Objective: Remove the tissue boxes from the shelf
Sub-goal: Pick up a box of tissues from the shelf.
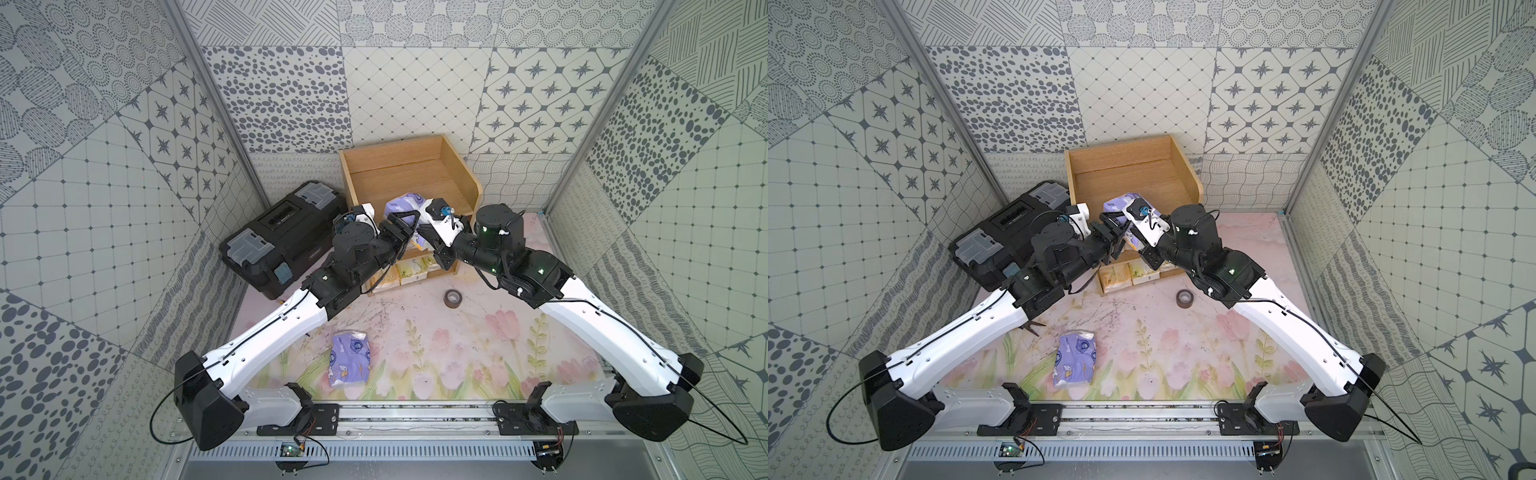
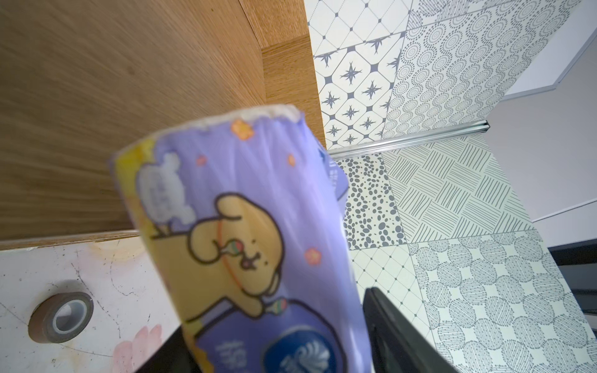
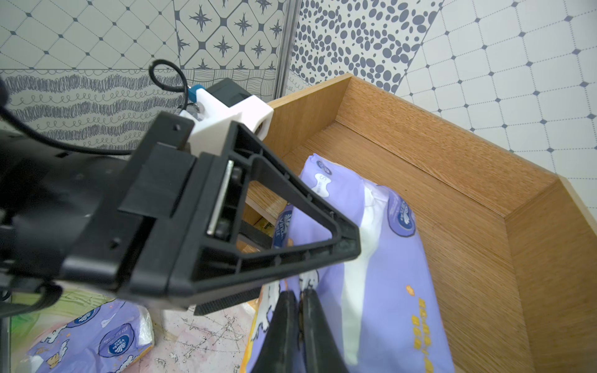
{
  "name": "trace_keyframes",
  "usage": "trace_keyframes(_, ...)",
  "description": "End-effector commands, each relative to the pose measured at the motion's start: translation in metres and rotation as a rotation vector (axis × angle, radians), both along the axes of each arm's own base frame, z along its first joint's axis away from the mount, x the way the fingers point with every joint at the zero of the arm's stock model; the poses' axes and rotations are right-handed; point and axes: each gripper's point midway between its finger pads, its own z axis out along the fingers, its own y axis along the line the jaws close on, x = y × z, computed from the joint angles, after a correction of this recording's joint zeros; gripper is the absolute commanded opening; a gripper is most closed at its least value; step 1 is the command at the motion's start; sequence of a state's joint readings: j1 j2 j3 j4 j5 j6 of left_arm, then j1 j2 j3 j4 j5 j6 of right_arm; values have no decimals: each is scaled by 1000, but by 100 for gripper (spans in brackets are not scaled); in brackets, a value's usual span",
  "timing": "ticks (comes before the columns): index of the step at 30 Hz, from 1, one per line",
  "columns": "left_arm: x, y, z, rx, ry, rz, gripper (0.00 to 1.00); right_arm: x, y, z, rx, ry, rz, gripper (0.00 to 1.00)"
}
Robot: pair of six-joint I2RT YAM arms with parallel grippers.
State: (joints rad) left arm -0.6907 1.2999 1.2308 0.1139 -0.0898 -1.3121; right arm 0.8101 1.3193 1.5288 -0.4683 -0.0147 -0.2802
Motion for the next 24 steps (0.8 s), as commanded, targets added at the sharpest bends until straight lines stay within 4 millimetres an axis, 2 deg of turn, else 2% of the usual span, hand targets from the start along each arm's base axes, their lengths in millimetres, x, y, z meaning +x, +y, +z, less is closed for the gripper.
trace_keyframes(1,2,-1,5,-60,23,11,56,-14,4,9,22,-25,46,0)
trace_keyframes(7,-5,-2,4,-52,22,0,38,-27,4,16,50,-24,68,2)
trace_keyframes(8,-6,-2,3,-51,22,-1,36,-29,3,18,62,-19,69,10)
trace_keyframes(9,-8,-1,3,-48,18,-3,35,-32,1,21,82,-17,70,22)
trace_keyframes(11,-12,0,2,-40,13,-13,35,-38,-5,28,137,-8,66,52)
trace_keyframes(12,-15,0,2,-36,7,-23,35,-42,-10,33,174,-3,63,62)
trace_keyframes(15,-25,0,-1,-19,-19,-64,34,-53,-27,42,300,47,27,80)
trace_keyframes(20,-50,-2,-14,10,-67,-167,31,-56,-68,32,484,192,-128,89)
trace_keyframes(24,-74,-6,-28,32,-105,-267,30,-60,-92,5,611,373,-197,90)
